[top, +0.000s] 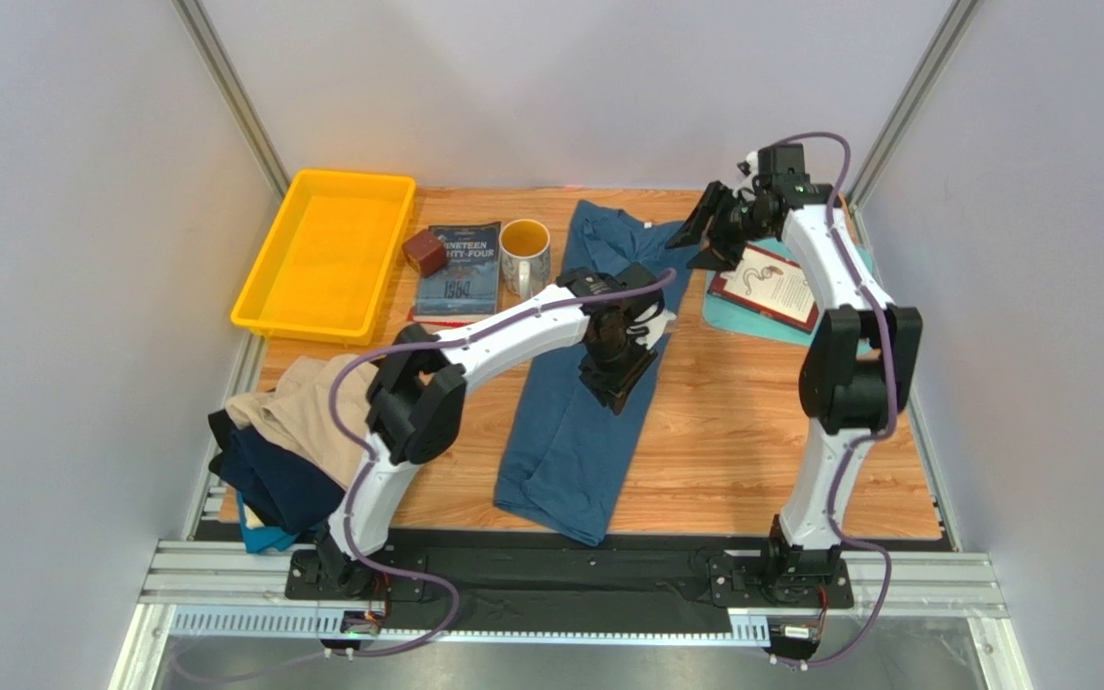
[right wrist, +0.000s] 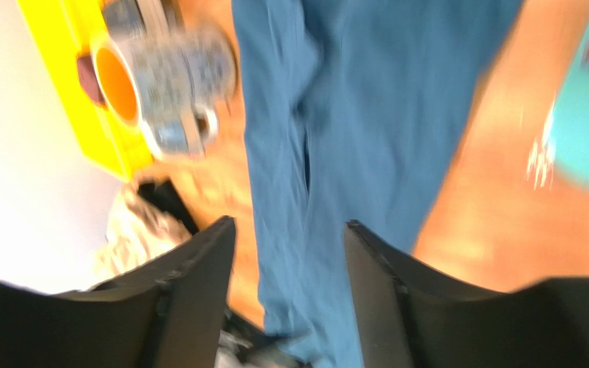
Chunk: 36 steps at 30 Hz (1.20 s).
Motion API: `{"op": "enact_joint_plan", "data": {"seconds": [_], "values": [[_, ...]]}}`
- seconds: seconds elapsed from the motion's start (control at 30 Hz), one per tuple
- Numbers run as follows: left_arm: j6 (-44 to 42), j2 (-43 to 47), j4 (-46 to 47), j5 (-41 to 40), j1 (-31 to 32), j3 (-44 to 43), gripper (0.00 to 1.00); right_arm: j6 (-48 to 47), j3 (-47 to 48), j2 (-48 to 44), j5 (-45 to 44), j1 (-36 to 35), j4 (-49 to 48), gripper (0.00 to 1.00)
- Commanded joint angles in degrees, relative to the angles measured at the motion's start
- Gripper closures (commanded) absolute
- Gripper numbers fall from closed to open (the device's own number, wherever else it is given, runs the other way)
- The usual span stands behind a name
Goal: Fold and stack the t-shirts
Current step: Rotate the tshirt 90 degrees, then grab the bottom of the folded rectangular tshirt with both arms
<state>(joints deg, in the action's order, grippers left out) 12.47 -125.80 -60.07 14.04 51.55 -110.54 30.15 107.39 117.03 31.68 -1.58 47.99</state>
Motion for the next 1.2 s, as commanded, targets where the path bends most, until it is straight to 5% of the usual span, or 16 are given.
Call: {"op": "enact_joint_plan", "data": {"seconds": [0.0,0.17,0.23,0.47,0.83,1.17], "values": [[0.53,12.48,1.10,-3.67,-4.69,6.37,0.62,-3.15,-14.03,-10.04,1.81,-1.75,4.56,0.36],[1.77,23.12,3.90,-1.82,-14.27,23.83,0.61,-5.63,-28.26,-21.03,-0.48,-4.73,10.02,0.36],[1.51,27.35,4.53,-2.61,-16.47,27.47,0.53,-5.11,-34.42,-26.56,-0.57,-5.70,10.37,0.30],[2.21,29.30,5.76,1.77,-19.56,36.53,0.53,-2.73,-49.72,-33.79,2.14,-11.94,7.84,0.30],[1.77,27.71,8.48,11.79,-22.46,46.02,0.47,3.15,-65.63,-31.87,4.61,-21.96,-7.27,0.29],[5.90,26.31,15.07,22.07,-23.07,53.14,0.47,4.30,-69.69,-27.65,7.43,-28.65,-17.48,0.28]]}}
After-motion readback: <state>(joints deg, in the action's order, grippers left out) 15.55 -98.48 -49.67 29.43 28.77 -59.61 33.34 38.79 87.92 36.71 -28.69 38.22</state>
